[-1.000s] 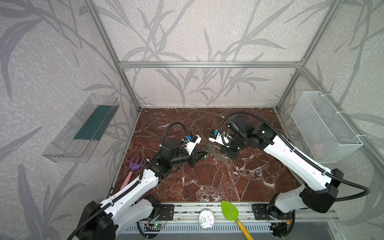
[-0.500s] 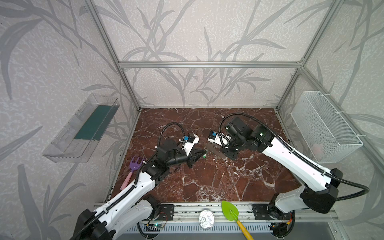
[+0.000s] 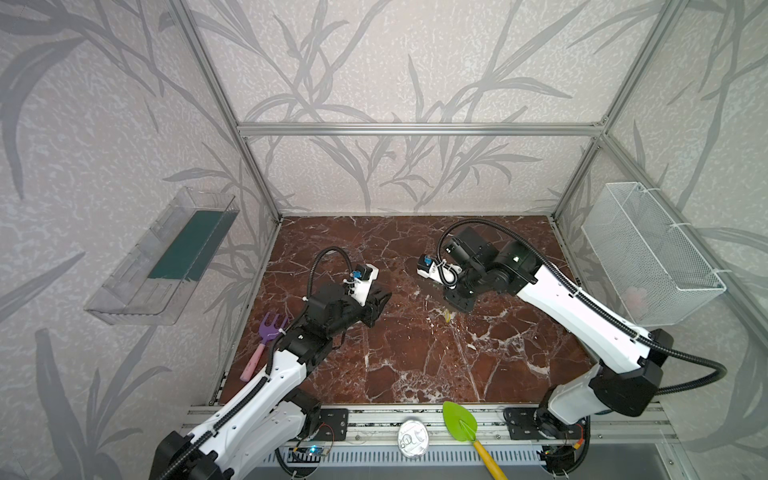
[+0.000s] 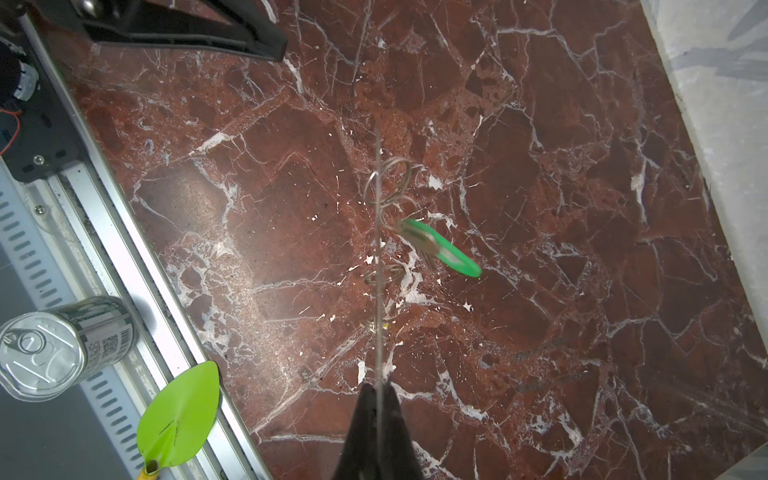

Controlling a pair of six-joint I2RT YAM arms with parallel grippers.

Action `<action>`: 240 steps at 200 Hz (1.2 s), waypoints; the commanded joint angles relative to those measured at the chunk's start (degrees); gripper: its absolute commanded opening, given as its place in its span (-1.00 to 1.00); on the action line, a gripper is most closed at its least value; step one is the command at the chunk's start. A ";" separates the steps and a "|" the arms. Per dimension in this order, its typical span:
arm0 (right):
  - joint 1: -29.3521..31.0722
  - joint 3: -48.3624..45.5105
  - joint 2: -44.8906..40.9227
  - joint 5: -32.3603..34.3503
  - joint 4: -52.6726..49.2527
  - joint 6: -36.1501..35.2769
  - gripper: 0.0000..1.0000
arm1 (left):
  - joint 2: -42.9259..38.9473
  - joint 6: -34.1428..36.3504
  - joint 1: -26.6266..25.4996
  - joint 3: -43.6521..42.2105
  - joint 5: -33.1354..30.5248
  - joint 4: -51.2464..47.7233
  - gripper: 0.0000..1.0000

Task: Put the keys on the keyring
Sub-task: 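Open the left gripper to release the ring while the right gripper holds the plate, then lower the plate with keys attached onto the table with the right gripper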

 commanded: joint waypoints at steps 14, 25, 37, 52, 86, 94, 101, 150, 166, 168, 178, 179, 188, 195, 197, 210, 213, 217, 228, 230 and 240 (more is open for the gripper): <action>-0.27 4.12 3.07 0.46 -1.62 4.65 -1.00 | -2.00 -2.53 0.50 -0.36 -12.71 -2.44 -0.20; -0.21 4.85 4.11 0.34 -1.45 6.07 -1.00 | -2.28 -2.99 0.52 0.02 -15.13 -3.72 -0.20; -0.22 5.23 4.88 0.42 -0.40 7.74 -1.00 | -2.86 -4.03 0.51 0.43 -18.34 -5.00 -0.19; -0.19 5.24 5.67 -0.28 1.88 9.82 -1.00 | -3.57 -5.76 0.52 0.90 -22.32 -6.43 -0.17; -0.09 5.25 8.83 -3.95 6.50 13.68 -1.00 | -4.12 -10.61 0.48 2.01 -28.91 -9.66 -0.16; 0.00 5.46 10.26 -4.16 7.31 14.58 -1.00 | -4.03 -11.81 0.50 2.28 -30.41 -10.56 -0.16; -0.05 5.56 11.54 -4.61 8.19 15.41 -1.00 | -4.08 -13.24 0.50 2.41 -31.26 -11.08 -0.16; 0.69 6.61 19.08 -11.21 17.47 22.02 -1.00 | -8.36 -18.88 0.48 0.96 -34.64 -13.03 -0.15; 0.62 6.82 21.71 -15.27 21.42 24.05 -1.00 | -10.43 -19.74 0.49 0.16 -35.28 -13.48 -0.14; 0.61 6.82 22.07 -15.51 21.97 24.37 -1.00 | -10.66 -19.89 0.49 0.07 -35.32 -13.56 -0.13; 0.61 7.06 23.77 -16.98 24.15 25.52 -1.00 | -11.68 -20.24 0.54 -0.45 -34.89 -13.65 -0.13; 0.61 7.07 23.93 -17.22 24.37 25.61 -1.00 | -11.72 -20.32 0.50 -0.51 -34.88 -13.66 -0.13; 0.54 7.75 25.59 -19.09 25.94 26.59 -1.00 | -12.26 -21.02 0.55 -0.93 -34.87 -13.92 -0.13; 0.53 8.35 26.81 -20.27 26.99 27.21 -1.00 | -12.46 -21.37 0.50 -1.24 -34.78 -14.01 -0.13; 0.53 8.56 27.13 -20.69 27.23 27.37 -1.00 | -12.53 -21.42 0.49 -1.33 -34.67 -14.02 -0.13; 0.16 9.90 29.12 -21.85 28.35 28.36 -1.00 | -12.56 -21.93 0.53 -1.53 -35.06 -14.76 -0.13; -0.08 10.25 29.51 -22.05 28.37 28.54 -1.00 | -12.61 -22.01 0.48 -1.46 -35.11 -14.90 -0.13; -0.45 10.55 29.98 -22.53 28.21 28.68 -1.00 | -12.56 -22.06 0.53 -1.45 -35.07 -15.07 -0.13; -2.04 10.69 30.91 -23.85 28.23 29.18 -1.00 | -12.65 -22.11 0.54 -1.32 -34.89 -15.42 -0.13; -2.38 10.58 31.01 -23.94 28.29 29.18 -1.00 | -12.69 -22.15 0.52 -1.28 -34.81 -15.50 -0.13; -4.10 8.84 30.98 -24.38 29.16 29.43 -1.00 | -12.71 -22.25 0.52 -1.18 -34.62 -15.75 -0.13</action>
